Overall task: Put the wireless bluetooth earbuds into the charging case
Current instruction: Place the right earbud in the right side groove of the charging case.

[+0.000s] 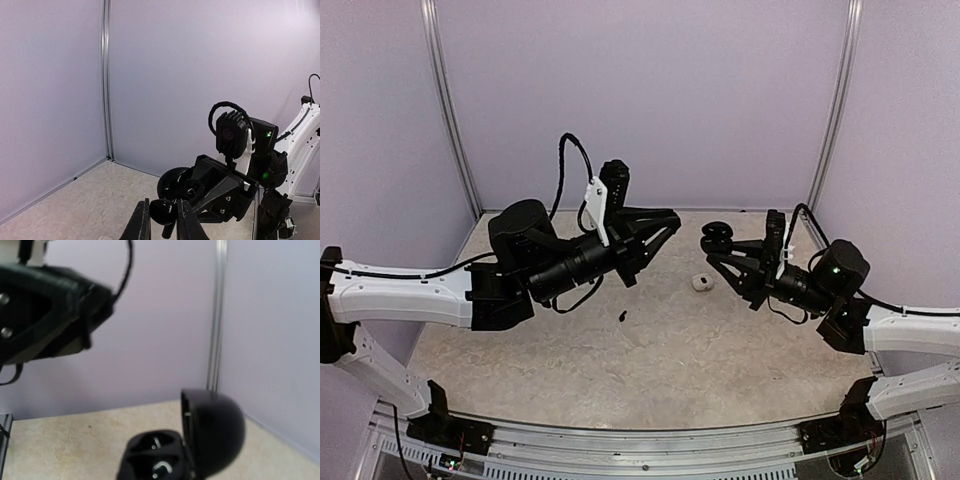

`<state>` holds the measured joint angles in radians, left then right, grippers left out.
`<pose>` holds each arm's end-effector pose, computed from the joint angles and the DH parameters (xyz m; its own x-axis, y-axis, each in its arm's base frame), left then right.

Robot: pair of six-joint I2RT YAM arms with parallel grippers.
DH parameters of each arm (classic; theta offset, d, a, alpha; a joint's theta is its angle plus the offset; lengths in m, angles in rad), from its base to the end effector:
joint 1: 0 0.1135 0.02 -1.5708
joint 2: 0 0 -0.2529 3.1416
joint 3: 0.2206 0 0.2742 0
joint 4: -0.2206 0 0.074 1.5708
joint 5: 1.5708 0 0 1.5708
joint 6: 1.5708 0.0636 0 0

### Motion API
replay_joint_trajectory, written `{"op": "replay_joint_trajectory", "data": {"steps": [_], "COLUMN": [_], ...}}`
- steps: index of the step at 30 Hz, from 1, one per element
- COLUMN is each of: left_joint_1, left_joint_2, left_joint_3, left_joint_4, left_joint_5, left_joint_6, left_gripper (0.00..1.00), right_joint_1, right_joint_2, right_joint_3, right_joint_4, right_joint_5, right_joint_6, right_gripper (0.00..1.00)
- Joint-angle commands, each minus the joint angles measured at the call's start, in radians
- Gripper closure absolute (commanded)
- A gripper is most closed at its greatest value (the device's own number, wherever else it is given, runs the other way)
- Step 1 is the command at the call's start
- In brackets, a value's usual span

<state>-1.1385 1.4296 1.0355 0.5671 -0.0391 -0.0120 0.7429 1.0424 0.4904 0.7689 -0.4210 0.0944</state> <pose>0.1656 -0.3531 0.3402 0.0614 -0.1617 -0.9849 0.8920 0.4517 -0.0185 0.1892 0.2090 0.2711 0.0719 0.1828 -0.9805 -0.9222 0.3867 0.0045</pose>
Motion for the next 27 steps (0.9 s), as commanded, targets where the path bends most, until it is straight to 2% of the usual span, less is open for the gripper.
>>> {"op": "replay_joint_trajectory", "data": {"steps": [1, 9, 20, 27], "left_joint_1": [-0.043, -0.083, -0.101, -0.102], "left_joint_2": [-0.008, -0.015, 0.02, 0.053], "left_joint_3": [-0.025, -0.061, -0.048, -0.034], "left_joint_4": [0.146, 0.21, 0.239, 0.239], "left_joint_5": [-0.036, -0.012, 0.033, 0.033], "left_joint_6": [0.06, 0.094, 0.101, 0.097], "left_gripper": [0.84, 0.84, 0.84, 0.84], "right_joint_1": [0.072, 0.169, 0.221, 0.262], "right_joint_2": [0.028, 0.068, 0.124, 0.158], "right_joint_3": [-0.033, -0.04, -0.019, 0.02], "right_joint_4": [0.204, 0.287, 0.339, 0.335], "right_joint_5": [0.06, 0.121, 0.184, 0.276], "right_joint_6": [-0.116, -0.236, -0.279, -0.279], "right_gripper": [1.0, 1.0, 1.0, 1.0]}}
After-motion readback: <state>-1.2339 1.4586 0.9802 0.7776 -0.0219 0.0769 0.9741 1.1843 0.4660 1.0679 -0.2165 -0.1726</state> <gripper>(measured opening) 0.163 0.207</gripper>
